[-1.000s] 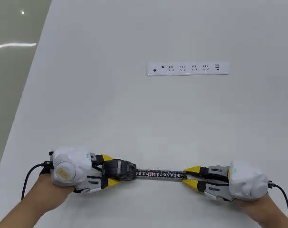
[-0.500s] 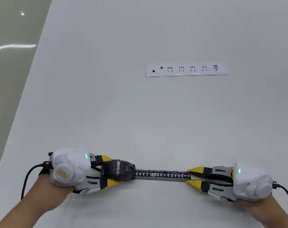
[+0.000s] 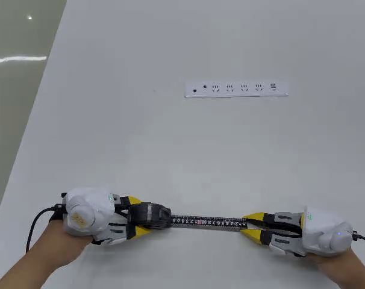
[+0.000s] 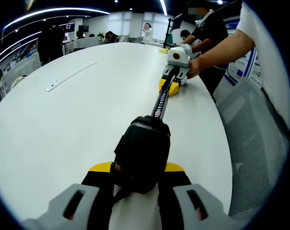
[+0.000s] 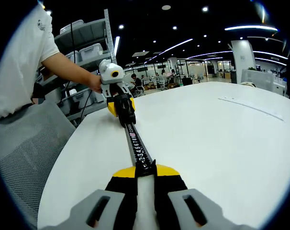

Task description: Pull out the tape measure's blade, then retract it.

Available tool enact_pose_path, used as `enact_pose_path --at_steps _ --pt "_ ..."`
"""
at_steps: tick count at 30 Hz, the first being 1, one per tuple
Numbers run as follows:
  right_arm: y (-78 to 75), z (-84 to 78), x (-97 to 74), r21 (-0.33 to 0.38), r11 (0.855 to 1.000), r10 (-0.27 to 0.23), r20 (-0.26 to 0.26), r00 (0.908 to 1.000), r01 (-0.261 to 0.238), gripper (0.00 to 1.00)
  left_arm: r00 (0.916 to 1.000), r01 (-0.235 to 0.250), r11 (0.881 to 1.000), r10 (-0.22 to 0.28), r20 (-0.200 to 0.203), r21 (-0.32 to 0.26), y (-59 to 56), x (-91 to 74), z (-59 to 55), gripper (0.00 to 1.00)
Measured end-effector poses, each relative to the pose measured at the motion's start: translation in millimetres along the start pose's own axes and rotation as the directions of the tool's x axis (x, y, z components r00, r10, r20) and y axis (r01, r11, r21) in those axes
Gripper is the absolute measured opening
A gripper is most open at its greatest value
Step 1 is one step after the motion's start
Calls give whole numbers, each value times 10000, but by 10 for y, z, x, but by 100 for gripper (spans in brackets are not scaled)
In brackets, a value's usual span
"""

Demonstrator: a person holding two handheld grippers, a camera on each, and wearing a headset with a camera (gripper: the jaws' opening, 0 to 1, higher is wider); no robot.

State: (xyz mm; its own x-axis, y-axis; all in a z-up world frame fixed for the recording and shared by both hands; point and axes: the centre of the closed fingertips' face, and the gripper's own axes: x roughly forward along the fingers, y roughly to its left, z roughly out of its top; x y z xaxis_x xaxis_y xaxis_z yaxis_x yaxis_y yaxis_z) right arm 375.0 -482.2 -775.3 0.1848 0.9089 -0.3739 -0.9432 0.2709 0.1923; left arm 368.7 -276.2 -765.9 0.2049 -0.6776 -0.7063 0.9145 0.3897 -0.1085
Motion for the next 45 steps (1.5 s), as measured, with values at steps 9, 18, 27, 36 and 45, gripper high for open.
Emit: enact_pose_path --at_steps 9,18,27,36,45 --pt "-13 -23 -66 22 10000 2 12 10000 -2 10 10000 -31 10000 31 -39 7 -3 -1 0 32" --pt "-33 -46 -116 151 9999 -76 26 10000 76 10 9999 -68 10000 68 -78 37 -3 1 3 32" --pt "-58 -62 -198 230 9995 -209 61 9998 207 10 9999 -65 10000 65 -117 41 -5 3 8 32" --pt "-76 -85 -269 376 9990 -260 88 9996 256 10 9999 -60 10000 60 -130 32 -3 4 5 32" --pt "-94 -115 -340 480 9983 -330 101 9994 325 10 9999 -60 10000 61 -153 67 -8 5 5 32"
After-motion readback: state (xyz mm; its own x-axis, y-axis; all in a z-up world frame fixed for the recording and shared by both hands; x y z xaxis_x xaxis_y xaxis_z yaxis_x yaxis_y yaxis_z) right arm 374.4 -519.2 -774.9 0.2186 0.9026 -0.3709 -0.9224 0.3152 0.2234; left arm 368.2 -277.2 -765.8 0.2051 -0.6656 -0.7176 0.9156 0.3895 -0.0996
